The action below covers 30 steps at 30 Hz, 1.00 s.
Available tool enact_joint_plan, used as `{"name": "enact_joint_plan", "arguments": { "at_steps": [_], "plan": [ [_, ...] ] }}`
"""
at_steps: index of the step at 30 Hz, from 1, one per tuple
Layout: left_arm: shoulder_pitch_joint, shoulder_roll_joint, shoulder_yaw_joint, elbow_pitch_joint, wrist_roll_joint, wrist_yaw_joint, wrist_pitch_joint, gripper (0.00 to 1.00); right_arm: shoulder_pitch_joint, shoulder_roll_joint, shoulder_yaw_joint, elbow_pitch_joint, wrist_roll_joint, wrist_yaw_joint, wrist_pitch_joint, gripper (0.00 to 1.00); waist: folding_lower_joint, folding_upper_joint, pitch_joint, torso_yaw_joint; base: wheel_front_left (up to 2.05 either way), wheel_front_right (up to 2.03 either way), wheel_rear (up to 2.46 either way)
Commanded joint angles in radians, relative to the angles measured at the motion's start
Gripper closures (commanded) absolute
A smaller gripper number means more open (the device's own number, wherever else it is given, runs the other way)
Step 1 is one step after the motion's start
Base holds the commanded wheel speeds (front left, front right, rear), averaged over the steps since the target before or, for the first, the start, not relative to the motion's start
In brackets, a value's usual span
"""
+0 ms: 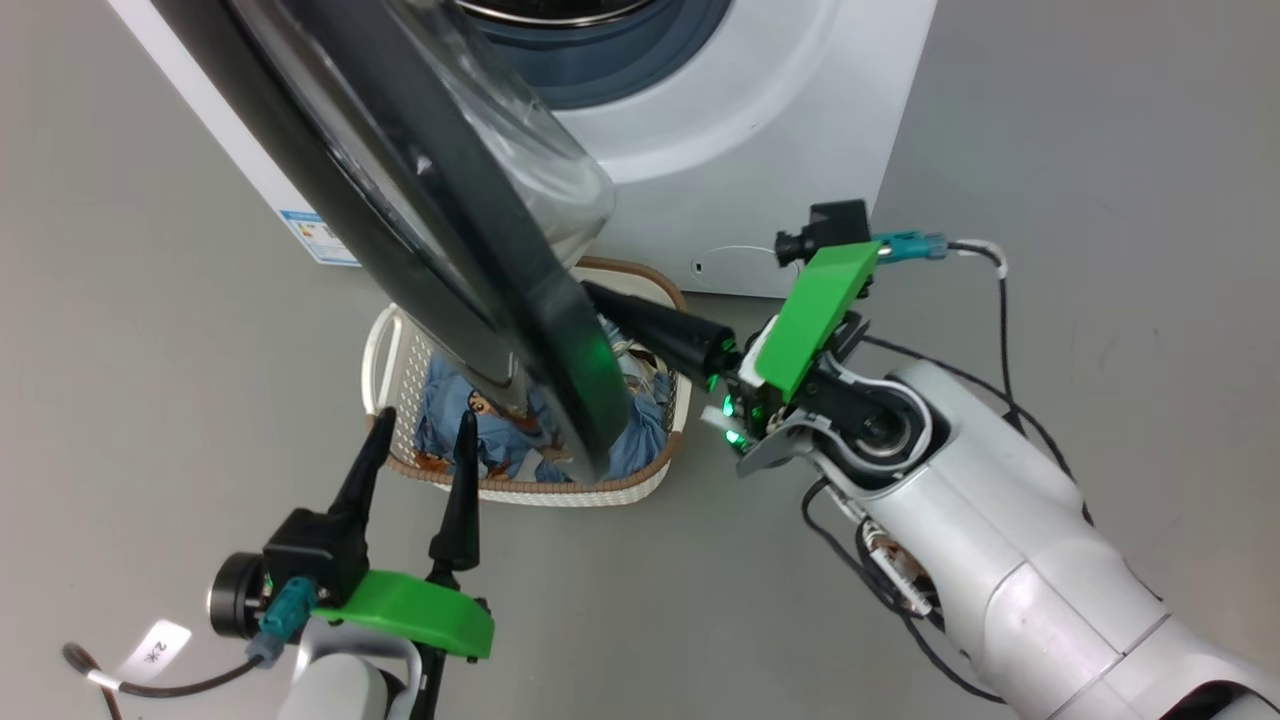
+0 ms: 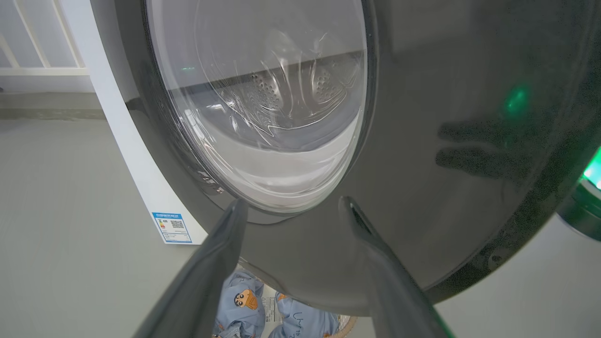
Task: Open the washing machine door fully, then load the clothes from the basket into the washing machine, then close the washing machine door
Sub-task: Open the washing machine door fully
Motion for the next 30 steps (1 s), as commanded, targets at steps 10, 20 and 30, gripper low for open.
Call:
{"name": "enact_joint_plan", "arguments": {
  "at_steps": [10,20,30],
  "plan": [
    [0.009,0.02,0.033,-0.016,0.02,-0.009,-0.008,0.0,-0.017,0.038,0.129,-0.029,0.096,0.01,-0.067,1.0,0.0,-0.0001,-0.012,0.003,0.0,0.0,0.0],
    [0.011,0.02,0.048,-0.019,0.025,-0.008,-0.008,0.0,-0.016,0.003,0.126,-0.054,0.162,0.01,-0.139,1.0,0.0,-0.0001,-0.014,-0.014,0.0,0.0,0.0],
    [0.012,0.02,0.074,-0.019,0.035,-0.009,-0.008,0.0,0.102,-0.107,0.059,-0.207,0.185,0.01,-0.258,1.0,0.0,-0.0001,-0.02,-0.048,0.0,0.0,0.0]
  ]
}}
